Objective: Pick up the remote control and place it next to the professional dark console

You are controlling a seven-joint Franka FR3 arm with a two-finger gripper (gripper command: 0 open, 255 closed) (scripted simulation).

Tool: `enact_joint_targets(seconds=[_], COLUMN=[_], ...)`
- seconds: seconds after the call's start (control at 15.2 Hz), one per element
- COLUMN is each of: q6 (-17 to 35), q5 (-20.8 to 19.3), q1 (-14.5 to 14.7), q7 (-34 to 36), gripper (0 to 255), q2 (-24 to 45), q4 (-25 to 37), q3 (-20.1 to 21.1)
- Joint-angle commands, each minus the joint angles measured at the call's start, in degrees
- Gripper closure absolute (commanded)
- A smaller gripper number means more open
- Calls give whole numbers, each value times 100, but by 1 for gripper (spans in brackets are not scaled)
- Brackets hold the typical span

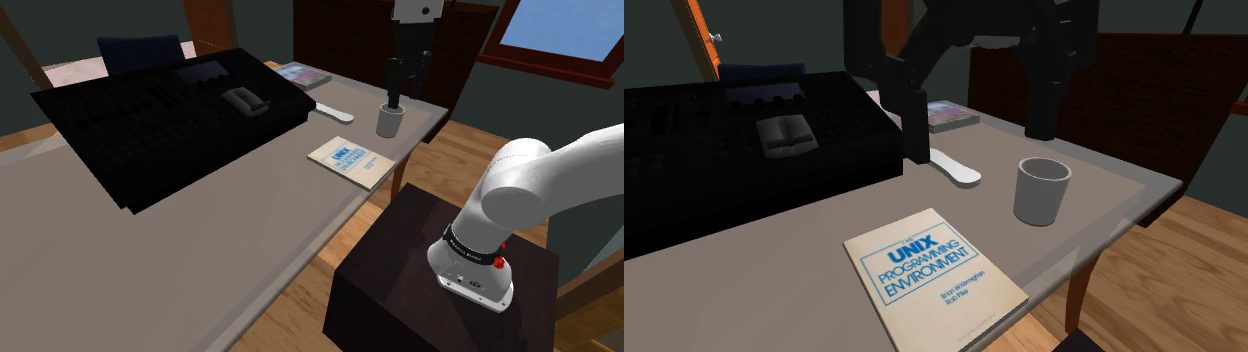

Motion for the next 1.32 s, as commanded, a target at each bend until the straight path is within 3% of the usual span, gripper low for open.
enact_joint_targets(seconds=[0.0,0.59,1.25], q6=[0,1444,2716], q5=[0,-440,-496], q1=[0,-162,-283], q7=[0,-753,-1556], gripper=[0,0,0], q2=[0,1366,3255], q4=[0,127,996], q3=[0,-539,-1046])
